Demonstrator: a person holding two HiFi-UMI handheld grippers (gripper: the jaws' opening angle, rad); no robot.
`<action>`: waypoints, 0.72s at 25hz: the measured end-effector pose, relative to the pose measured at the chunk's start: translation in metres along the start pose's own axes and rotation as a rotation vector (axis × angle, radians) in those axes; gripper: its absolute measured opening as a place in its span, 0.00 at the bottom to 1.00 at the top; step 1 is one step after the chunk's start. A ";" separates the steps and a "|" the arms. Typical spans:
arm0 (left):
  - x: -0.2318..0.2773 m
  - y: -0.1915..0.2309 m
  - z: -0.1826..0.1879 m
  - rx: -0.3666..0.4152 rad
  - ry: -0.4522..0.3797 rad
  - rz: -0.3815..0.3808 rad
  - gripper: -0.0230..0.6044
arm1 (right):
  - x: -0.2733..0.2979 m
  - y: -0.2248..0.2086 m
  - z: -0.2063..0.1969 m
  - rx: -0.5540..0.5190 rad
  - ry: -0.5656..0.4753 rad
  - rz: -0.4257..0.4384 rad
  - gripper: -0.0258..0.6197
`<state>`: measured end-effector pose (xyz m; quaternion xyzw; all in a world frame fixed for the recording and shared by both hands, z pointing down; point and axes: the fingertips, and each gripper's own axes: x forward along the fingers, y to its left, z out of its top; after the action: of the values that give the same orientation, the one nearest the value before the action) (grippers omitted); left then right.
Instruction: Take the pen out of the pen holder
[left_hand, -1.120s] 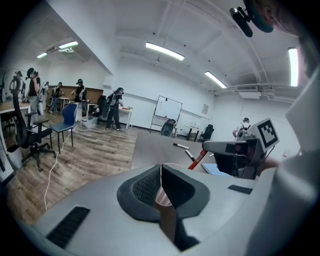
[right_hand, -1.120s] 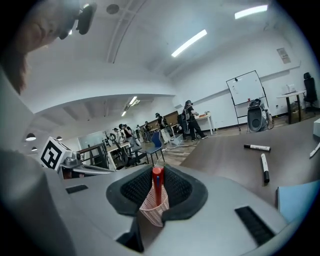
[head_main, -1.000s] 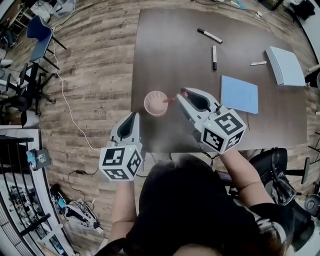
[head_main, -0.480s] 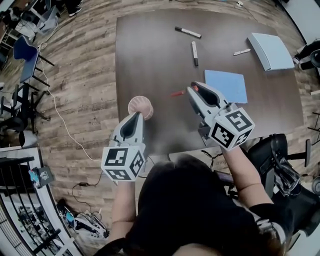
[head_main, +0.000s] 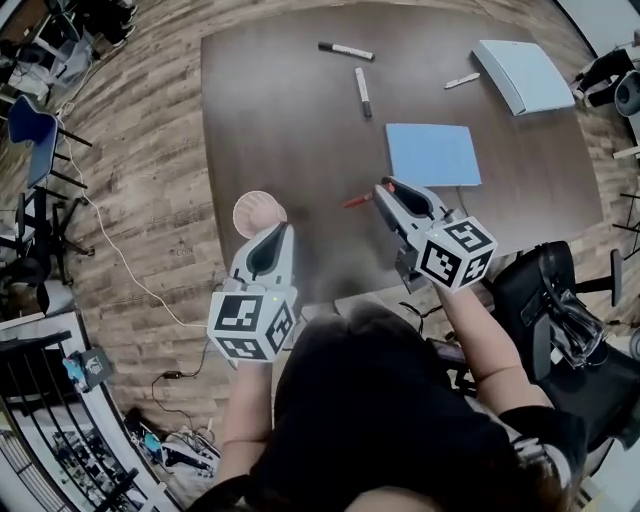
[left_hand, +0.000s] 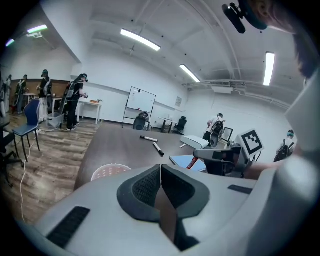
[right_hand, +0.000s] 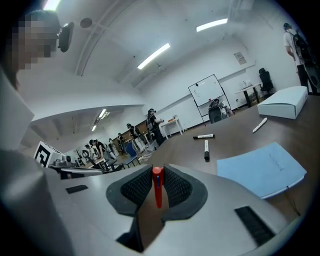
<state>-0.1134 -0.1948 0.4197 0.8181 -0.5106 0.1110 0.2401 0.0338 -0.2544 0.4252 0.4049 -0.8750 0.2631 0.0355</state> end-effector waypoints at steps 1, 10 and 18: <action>0.002 -0.002 -0.001 0.001 0.005 -0.007 0.08 | -0.001 -0.002 -0.003 0.005 0.000 -0.001 0.17; 0.010 -0.017 -0.019 0.011 0.050 -0.051 0.08 | -0.013 -0.017 -0.039 0.014 0.031 -0.026 0.17; 0.011 -0.017 -0.033 0.007 0.083 -0.048 0.08 | -0.014 -0.019 -0.075 -0.082 0.152 -0.015 0.15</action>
<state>-0.0912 -0.1807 0.4476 0.8256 -0.4802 0.1408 0.2607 0.0461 -0.2185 0.4938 0.3883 -0.8768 0.2569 0.1203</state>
